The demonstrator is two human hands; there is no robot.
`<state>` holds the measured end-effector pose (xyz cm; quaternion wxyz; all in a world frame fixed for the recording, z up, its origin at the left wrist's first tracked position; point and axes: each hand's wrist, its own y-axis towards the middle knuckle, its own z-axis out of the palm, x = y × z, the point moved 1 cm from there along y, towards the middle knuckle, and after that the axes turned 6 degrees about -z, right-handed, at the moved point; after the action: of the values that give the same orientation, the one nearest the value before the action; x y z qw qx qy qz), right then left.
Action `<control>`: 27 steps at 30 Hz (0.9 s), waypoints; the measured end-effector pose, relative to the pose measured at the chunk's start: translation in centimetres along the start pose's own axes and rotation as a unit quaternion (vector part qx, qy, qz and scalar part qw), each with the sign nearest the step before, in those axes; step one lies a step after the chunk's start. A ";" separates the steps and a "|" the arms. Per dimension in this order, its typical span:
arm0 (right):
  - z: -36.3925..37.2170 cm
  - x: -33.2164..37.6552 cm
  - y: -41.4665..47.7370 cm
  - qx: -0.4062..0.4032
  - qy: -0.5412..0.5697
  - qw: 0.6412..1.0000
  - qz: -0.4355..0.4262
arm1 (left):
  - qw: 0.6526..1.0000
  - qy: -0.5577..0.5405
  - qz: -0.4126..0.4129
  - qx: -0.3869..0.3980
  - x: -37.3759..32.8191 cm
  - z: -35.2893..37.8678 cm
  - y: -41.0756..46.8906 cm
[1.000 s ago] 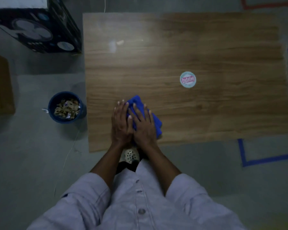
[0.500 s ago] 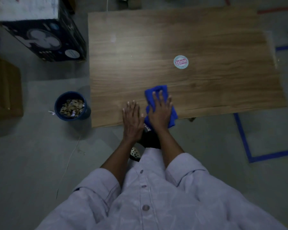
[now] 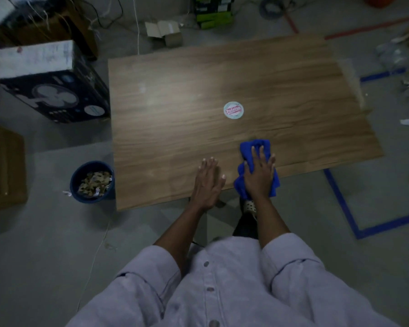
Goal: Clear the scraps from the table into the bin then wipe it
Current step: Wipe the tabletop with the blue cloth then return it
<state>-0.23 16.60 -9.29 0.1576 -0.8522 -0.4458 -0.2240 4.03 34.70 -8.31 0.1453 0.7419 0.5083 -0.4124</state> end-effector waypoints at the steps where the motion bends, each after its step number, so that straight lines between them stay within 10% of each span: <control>1: 0.3 0.6 -0.1 -0.008 0.010 0.999 0.031 | 1.000 0.002 0.006 0.001 -0.5 0.7 0.4; 10: -3.4 -5.5 3.8 0.121 -0.039 0.953 -0.275 | 1.000 0.015 -0.002 0.023 -7.5 5.2 6.8; 21: -9.3 -11.8 13.2 0.006 -0.052 0.998 0.017 | 0.997 0.058 -0.043 -0.021 -11.9 10.6 12.1; 27: -8.0 -11.4 11.3 0.139 -0.047 0.956 -0.253 | 0.998 0.016 -0.048 -0.041 -14.8 13.9 14.4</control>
<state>1.52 -1.24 -9.27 0.1914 -0.6905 -0.6808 -0.1521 8.00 10.13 -8.56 0.1469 0.7168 0.5620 -0.3856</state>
